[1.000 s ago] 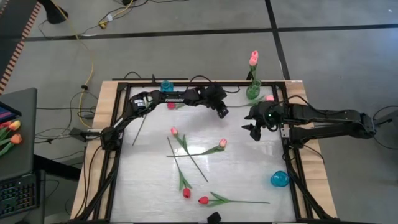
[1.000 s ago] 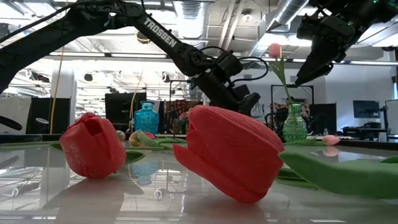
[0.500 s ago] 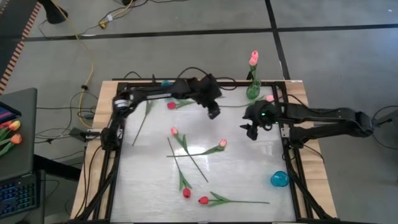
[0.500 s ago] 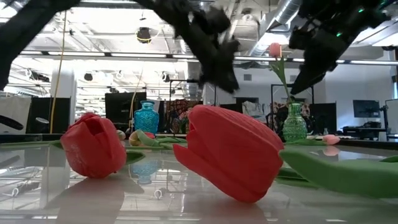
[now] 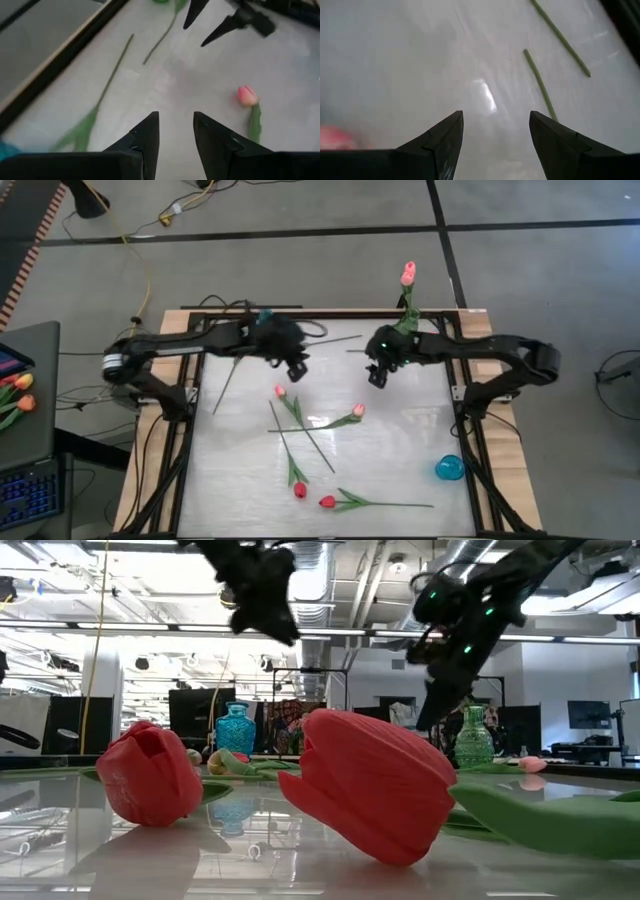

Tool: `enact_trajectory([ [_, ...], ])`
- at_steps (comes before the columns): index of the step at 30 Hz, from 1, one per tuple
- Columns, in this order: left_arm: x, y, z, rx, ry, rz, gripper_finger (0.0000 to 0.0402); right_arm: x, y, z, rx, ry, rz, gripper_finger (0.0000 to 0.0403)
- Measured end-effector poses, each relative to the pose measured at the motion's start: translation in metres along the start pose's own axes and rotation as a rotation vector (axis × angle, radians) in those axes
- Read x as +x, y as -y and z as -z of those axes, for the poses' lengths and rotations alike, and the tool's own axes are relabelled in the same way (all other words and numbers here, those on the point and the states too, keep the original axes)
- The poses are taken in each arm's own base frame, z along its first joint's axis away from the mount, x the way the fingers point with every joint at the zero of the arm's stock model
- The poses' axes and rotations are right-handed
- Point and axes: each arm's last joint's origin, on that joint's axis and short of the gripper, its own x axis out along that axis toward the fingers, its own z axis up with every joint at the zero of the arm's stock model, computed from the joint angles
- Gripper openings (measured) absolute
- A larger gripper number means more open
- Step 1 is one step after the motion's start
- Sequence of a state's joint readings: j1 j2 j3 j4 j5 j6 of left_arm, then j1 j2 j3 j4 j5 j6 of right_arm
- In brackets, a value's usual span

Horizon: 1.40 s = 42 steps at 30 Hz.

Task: Sort flowers into vase by color
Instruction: Put the pink flower into the green vase

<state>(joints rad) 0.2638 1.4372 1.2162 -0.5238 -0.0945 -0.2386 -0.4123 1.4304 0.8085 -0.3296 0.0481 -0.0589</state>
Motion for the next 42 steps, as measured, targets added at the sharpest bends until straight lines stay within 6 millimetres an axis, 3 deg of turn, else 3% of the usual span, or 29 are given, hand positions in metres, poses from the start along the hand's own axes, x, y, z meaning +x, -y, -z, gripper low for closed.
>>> enact_trajectory([
  [7, -0.035, -0.012, 0.034, -0.175, 0.119, 0.01, 0.0107, 0.035, 0.018, -0.011, 0.077, 0.006, 0.015, 0.0255],
  [12, -0.05, -0.014, 0.035, -0.198, 0.172, 0.001, 0.0107, 0.053, 0.028, -0.015, 0.111, -0.022, 0.027, 0.0255],
  [18, -0.051, -0.014, 0.036, -0.198, 0.172, 0.0, 0.0107, 0.069, 0.038, -0.019, 0.134, -0.045, 0.041, 0.0255],
  [27, -0.051, -0.014, 0.037, -0.196, 0.161, 0.005, 0.0107, 0.072, 0.043, -0.023, 0.169, -0.025, 0.052, 0.0253],
  [34, -0.051, -0.014, 0.037, -0.196, 0.161, 0.005, 0.0107, 0.072, 0.049, -0.02, 0.184, -0.037, 0.061, 0.0217],
  [42, -0.051, -0.011, 0.037, -0.192, 0.158, 0.021, 0.0107, 0.074, 0.047, -0.002, 0.158, -0.142, 0.05, 0.0198],
])
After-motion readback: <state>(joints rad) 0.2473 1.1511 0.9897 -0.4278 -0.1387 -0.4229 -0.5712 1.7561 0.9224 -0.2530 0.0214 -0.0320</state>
